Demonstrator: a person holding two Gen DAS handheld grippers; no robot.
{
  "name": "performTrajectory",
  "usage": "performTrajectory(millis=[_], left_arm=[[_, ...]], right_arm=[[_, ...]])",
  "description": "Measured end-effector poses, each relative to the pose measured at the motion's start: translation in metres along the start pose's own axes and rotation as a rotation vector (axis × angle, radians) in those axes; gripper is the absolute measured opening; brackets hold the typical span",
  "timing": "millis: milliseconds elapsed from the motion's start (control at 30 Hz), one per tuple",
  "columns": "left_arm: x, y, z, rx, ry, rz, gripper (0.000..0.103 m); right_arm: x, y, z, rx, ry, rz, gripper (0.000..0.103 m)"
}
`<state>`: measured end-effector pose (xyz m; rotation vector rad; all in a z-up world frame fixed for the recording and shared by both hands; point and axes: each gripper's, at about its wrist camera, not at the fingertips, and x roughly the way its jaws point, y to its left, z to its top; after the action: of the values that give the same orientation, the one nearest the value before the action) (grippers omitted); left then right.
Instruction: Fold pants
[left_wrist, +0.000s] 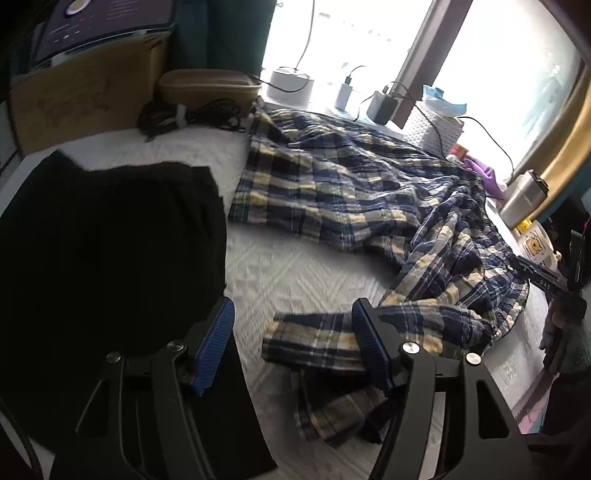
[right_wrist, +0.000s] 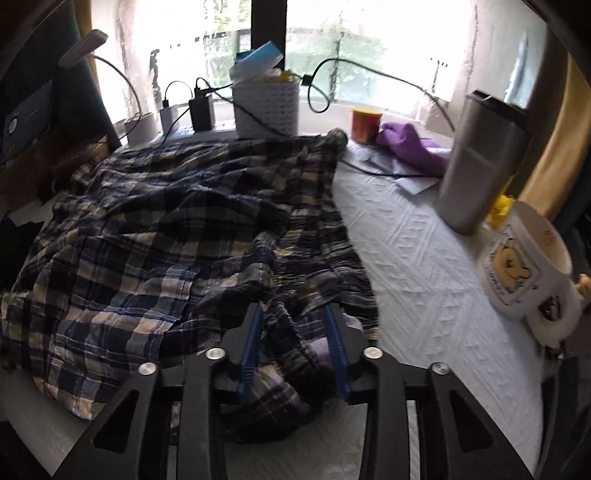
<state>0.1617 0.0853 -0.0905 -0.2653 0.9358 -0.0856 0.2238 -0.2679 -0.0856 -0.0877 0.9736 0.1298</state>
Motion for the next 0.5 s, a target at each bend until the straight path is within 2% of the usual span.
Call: performTrajectory(millis=[33, 133, 233, 500], left_arm=[[-0.001, -0.001, -0.001, -0.004, 0.001, 0.011, 0.066], [-0.004, -0.002, -0.003, -0.025, 0.004, 0.041, 0.066], [-0.007, -0.003, 0.000, -0.028, -0.008, 0.065, 0.066], [-0.012, 0.000, 0.005, -0.038, -0.007, 0.091, 0.066]], right_arm=[[0.006, 0.000, -0.001, -0.004, 0.013, 0.032, 0.032], [0.013, 0.001, -0.005, -0.042, 0.020, 0.061, 0.010], [0.009, -0.007, -0.006, -0.031, 0.000, 0.061, 0.007], [-0.005, -0.058, -0.009, 0.084, -0.043, -0.002, 0.007]])
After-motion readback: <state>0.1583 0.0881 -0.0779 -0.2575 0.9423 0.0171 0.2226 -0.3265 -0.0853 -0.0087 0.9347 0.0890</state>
